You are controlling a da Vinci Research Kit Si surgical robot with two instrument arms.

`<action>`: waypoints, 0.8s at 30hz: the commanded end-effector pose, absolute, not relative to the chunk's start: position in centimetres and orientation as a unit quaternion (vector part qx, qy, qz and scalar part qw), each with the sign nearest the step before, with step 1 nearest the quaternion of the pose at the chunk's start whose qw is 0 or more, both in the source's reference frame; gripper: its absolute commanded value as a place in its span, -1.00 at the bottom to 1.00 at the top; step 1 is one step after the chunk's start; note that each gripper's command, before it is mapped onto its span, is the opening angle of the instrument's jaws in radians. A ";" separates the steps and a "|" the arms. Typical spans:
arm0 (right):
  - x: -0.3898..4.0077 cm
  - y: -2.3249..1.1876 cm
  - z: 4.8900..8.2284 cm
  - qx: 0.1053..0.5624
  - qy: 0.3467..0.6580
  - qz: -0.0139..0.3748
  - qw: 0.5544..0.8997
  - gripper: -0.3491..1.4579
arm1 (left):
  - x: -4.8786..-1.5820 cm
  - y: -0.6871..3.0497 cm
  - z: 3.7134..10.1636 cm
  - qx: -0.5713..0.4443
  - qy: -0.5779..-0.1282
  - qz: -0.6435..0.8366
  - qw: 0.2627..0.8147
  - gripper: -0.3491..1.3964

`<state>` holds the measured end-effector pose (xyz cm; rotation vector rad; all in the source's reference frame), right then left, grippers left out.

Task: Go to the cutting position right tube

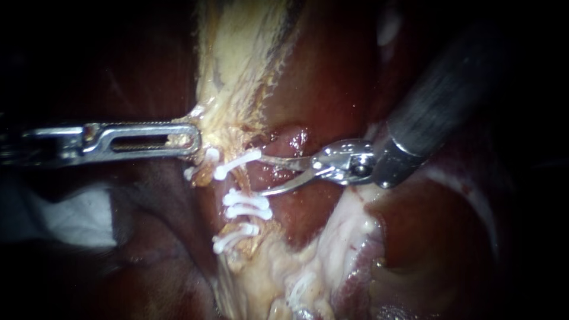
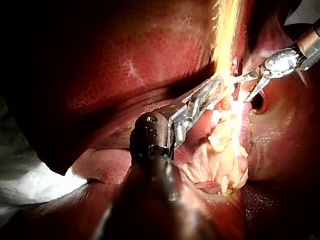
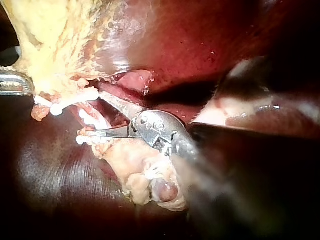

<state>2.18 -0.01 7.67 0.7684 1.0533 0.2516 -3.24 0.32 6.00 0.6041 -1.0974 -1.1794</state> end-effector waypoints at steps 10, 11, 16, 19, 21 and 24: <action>2.33 -0.05 7.70 0.367 0.489 0.116 0.782 0.72 | -3.25 0.31 5.99 0.266 -0.483 -0.520 0.652 -1.00; 2.35 -0.05 7.70 0.368 0.491 0.116 0.781 0.72 | -3.25 0.31 5.99 0.266 -0.483 -0.520 0.652 -1.00; 2.41 -0.07 7.68 0.373 0.495 0.110 0.777 0.70 | -3.25 0.32 5.99 0.266 -0.483 -0.520 0.652 -1.00; 2.46 -0.10 7.66 0.379 0.501 0.106 0.770 0.70 | -3.25 0.32 5.99 0.266 -0.483 -0.520 0.652 -1.00; 2.49 -0.11 7.64 0.383 0.507 0.106 0.765 0.70 | -3.25 0.32 6.00 0.266 -0.483 -0.520 0.652 -1.00; 2.52 -0.15 7.59 0.389 0.511 0.097 0.761 0.68 | -3.24 0.34 6.01 0.266 -0.483 -0.520 0.652 -1.00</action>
